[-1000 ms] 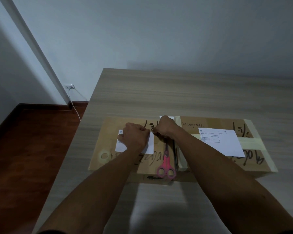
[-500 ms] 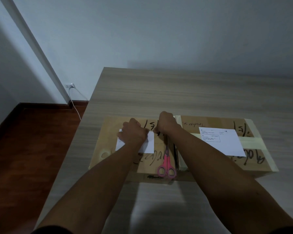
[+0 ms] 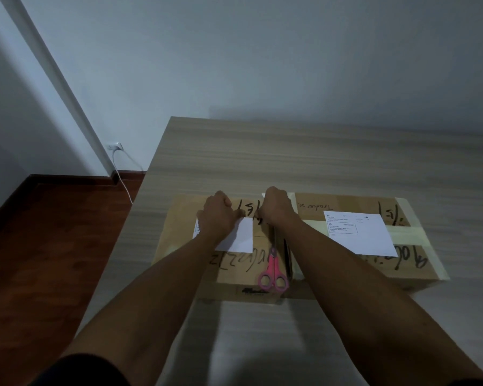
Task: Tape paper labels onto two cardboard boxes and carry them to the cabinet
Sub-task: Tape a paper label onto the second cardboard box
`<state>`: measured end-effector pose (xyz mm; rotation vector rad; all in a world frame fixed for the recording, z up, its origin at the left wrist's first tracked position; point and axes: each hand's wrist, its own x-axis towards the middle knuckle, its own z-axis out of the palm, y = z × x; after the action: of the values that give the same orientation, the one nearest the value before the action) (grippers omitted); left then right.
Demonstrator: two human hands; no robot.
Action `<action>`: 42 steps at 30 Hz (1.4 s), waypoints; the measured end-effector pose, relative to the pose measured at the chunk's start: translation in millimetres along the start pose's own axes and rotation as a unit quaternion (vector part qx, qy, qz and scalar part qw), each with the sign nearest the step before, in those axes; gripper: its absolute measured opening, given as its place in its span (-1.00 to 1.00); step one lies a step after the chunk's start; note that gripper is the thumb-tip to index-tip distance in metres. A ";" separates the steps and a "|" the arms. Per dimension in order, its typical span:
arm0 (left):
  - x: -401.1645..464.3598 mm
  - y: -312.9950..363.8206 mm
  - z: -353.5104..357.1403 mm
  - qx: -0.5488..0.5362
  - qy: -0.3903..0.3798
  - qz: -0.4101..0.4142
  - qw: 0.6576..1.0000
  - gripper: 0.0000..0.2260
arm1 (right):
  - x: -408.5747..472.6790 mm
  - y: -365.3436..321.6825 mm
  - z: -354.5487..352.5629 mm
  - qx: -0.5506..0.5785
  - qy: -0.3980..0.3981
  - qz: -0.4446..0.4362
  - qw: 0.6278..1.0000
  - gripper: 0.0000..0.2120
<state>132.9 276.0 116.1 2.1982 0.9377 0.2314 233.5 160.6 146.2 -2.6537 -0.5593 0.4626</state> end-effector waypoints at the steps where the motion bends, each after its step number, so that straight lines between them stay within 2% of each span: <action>1: -1.3 -1.0 -4.2 -0.029 -0.013 0.029 0.999 -0.67 | -1.7 1.5 0.2 0.011 0.010 0.002 1.000 -0.81; 5: -6.8 -11.1 -29.1 0.009 -0.019 0.104 0.994 -0.76 | -14.1 5.6 3.4 0.004 0.029 0.004 1.000 -0.80; 12: -35.0 -42.9 -64.9 0.068 -0.002 0.144 0.987 -0.83 | -56.3 2.7 18.5 -0.004 0.020 -0.013 1.000 -0.91; 18: -67.4 -69.0 -85.6 0.106 -0.013 0.123 0.987 -0.78 | -90.6 0.7 25.6 -0.014 0.012 -0.014 1.000 -0.86; 24: -96.4 -99.7 -101.6 0.127 -0.019 0.103 0.986 -0.63 | -120.9 -5.2 42.9 -0.010 0.021 -0.036 0.999 -0.91; 30: -110.7 -116.1 -104.0 0.145 -0.045 0.083 0.985 -0.62 | -140.8 -11.1 55.9 -0.006 0.034 -0.040 0.999 -0.87; 37: -112.2 -126.2 -98.1 0.104 -0.017 0.094 0.990 -0.84 | -155.7 -16.0 57.7 0.007 0.045 -0.088 0.995 -0.83; 40: -112.3 -121.8 -100.2 0.057 -0.005 0.131 0.990 -0.86 | -158.8 -22.1 53.5 0.062 0.039 -0.119 0.990 -0.91; 42: -114.4 -112.4 -103.2 0.013 0.000 0.159 0.987 -0.89 | -158.5 -28.2 48.8 0.117 0.021 -0.143 0.982 -0.86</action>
<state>-54.9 307.6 126.4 2.3662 0.5875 0.3697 68.4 129.1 153.1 -2.3074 -0.8061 0.3596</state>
